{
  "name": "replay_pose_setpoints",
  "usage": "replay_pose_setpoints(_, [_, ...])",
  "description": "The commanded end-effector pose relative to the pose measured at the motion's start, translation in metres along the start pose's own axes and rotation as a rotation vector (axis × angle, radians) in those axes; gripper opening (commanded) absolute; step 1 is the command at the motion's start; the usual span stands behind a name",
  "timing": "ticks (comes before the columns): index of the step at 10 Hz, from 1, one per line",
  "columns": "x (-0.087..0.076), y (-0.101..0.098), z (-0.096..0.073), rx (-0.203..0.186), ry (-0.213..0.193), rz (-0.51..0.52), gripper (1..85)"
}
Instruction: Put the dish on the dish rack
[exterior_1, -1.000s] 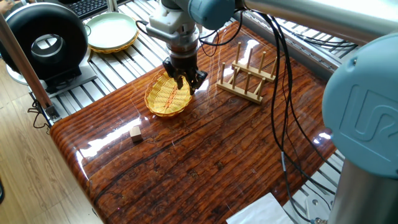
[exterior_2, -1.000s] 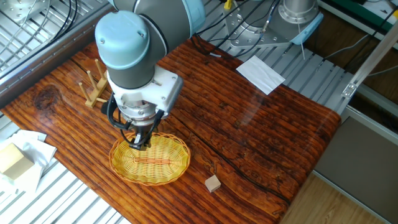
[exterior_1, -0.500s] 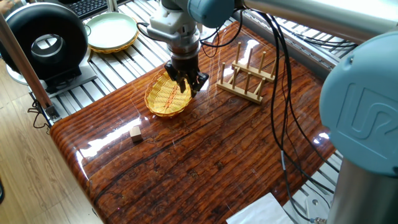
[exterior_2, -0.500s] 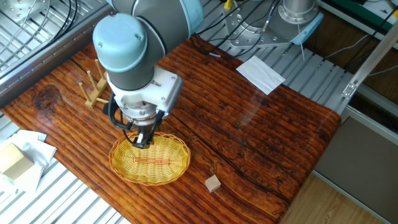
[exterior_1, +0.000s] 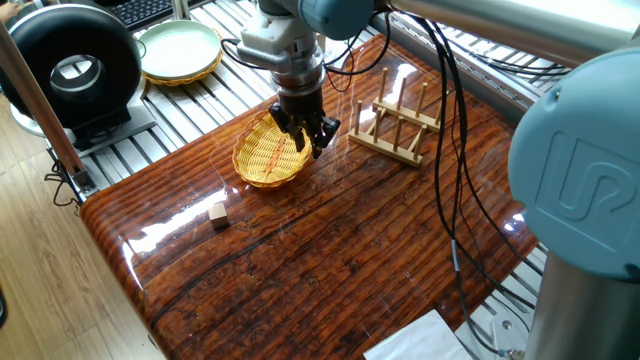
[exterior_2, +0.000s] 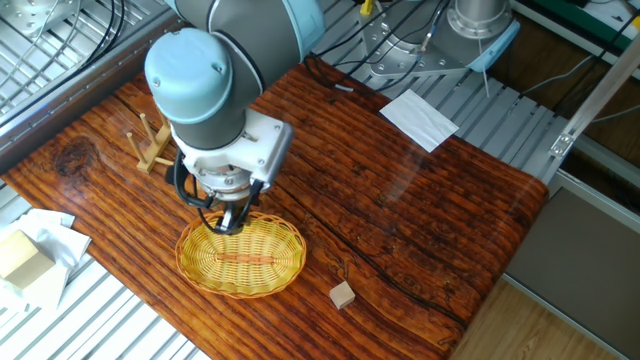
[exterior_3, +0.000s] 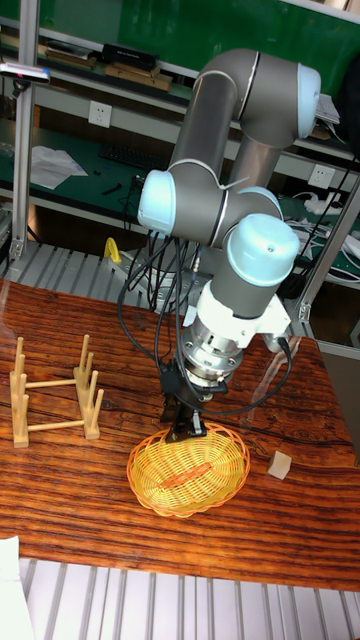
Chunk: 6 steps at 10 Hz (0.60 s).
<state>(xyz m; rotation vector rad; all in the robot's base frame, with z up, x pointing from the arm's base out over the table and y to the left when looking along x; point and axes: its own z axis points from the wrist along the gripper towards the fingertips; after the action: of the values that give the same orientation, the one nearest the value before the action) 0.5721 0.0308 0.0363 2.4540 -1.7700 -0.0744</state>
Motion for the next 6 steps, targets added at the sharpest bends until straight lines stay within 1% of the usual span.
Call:
replay_pose_setpoints(1, [0.0022, -0.0060, 0.0059, 0.016, -0.003, -0.004, 37.7])
replay_pose_setpoints(4, [0.0026, -0.0074, 0.0065, 0.023, -0.002, -0.001, 37.7])
replay_pose_setpoints(6, [0.0012, -0.0084, 0.0068, 0.026, -0.008, 0.009, 34.3])
